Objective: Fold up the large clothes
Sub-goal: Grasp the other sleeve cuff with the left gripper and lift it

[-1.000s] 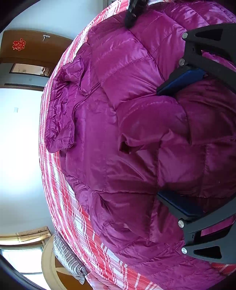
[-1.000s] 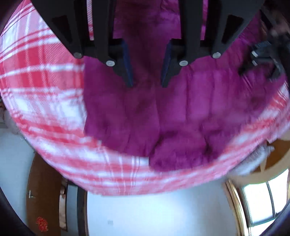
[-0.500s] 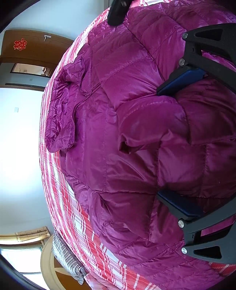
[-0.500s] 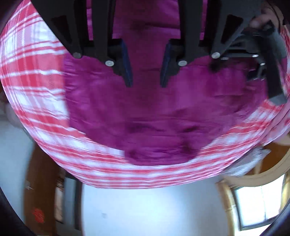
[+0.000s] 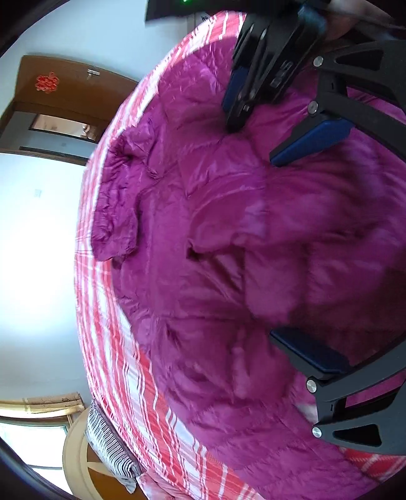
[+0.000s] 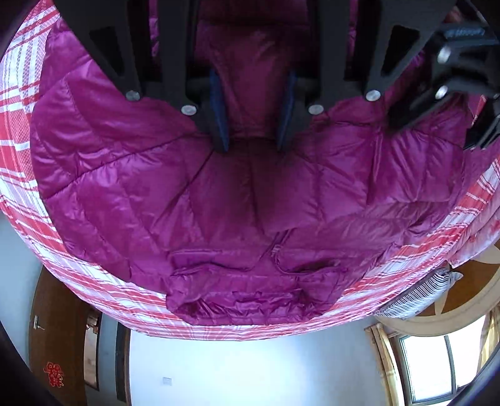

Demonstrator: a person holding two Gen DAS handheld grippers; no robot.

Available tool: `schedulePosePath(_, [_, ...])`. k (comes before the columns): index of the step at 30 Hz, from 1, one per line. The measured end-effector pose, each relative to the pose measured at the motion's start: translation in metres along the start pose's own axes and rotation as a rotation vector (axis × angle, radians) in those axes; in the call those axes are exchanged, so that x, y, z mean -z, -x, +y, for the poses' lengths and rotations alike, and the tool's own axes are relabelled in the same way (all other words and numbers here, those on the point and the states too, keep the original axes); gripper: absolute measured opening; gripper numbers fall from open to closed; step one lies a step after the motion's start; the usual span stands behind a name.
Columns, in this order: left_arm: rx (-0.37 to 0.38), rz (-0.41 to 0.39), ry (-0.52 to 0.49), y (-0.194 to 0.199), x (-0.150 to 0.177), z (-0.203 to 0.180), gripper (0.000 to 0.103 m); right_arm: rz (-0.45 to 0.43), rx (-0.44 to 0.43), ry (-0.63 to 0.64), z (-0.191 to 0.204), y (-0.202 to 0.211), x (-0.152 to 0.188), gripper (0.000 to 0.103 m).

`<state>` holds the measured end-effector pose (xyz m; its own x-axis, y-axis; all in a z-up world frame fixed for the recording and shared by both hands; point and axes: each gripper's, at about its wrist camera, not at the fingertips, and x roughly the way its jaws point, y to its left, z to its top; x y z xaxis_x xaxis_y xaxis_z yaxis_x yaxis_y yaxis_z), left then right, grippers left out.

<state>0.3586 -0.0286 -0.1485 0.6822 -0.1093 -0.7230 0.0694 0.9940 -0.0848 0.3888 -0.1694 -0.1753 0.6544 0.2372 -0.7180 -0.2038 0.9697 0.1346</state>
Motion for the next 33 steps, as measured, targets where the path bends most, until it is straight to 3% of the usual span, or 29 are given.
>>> schedulePosePath(5, [-0.066, -0.067, -0.025, 0.057, 0.021, 0.039, 0.102, -0.004, 0.020, 0.018, 0.003, 0.000, -0.001, 0.035])
schedulePosePath(8, [-0.194, -0.089, -0.014, 0.085, 0.036, 0.094, 0.102, -0.006, 0.020, 0.018, 0.002, 0.001, -0.001, 0.035])
schedulePosePath(10, [-0.332, -0.094, 0.005, 0.101, 0.047, 0.138, 0.102, -0.008, 0.014, 0.013, 0.002, 0.002, -0.001, 0.036])
schedulePosePath(12, [-0.409, -0.082, 0.096, 0.116, 0.058, 0.190, 0.102, -0.010, 0.009, 0.009, 0.002, 0.002, -0.001, 0.036])
schedulePosePath(14, [-0.400, -0.102, 0.236, 0.131, 0.068, 0.237, 0.102, -0.011, 0.008, 0.008, 0.001, 0.002, -0.001, 0.036])
schedulePosePath(17, [-0.393, -0.081, 0.356, 0.134, 0.079, 0.271, 0.102, -0.012, 0.011, 0.011, 0.001, 0.003, 0.000, 0.036])
schedulePosePath(21, [-0.319, -0.048, 0.431, 0.122, 0.083, 0.278, 0.077, -0.017, 0.016, 0.012, 0.002, 0.004, 0.001, 0.036])
schedulePosePath(23, [-0.287, -0.026, 0.437, 0.111, 0.082, 0.270, 0.077, -0.019, 0.018, 0.014, 0.002, 0.004, 0.001, 0.036])
schedulePosePath(25, [-0.305, -0.001, 0.436, 0.098, 0.081, 0.268, 0.074, -0.020, 0.019, 0.015, 0.002, 0.005, 0.001, 0.036])
schedulePosePath(26, [-0.315, 0.006, 0.429, 0.093, 0.082, 0.266, 0.067, -0.021, 0.020, 0.015, 0.002, 0.005, 0.001, 0.036])
schedulePosePath(27, [-0.351, 0.005, 0.397, 0.092, 0.081, 0.261, 0.048, -0.021, 0.020, 0.014, 0.002, 0.005, 0.001, 0.036])
schedulePosePath(28, [-0.356, 0.003, 0.367, 0.092, 0.079, 0.258, 0.036, -0.021, 0.020, 0.015, 0.002, 0.005, 0.001, 0.036])
schedulePosePath(29, [-0.321, -0.002, 0.335, 0.093, 0.075, 0.256, 0.022, -0.022, 0.020, 0.015, 0.002, 0.005, 0.001, 0.036])
schedulePosePath(33, [-0.371, -0.104, 0.252, 0.123, 0.049, 0.250, 0.019, -0.024, 0.018, 0.013, 0.002, 0.006, 0.001, 0.037])
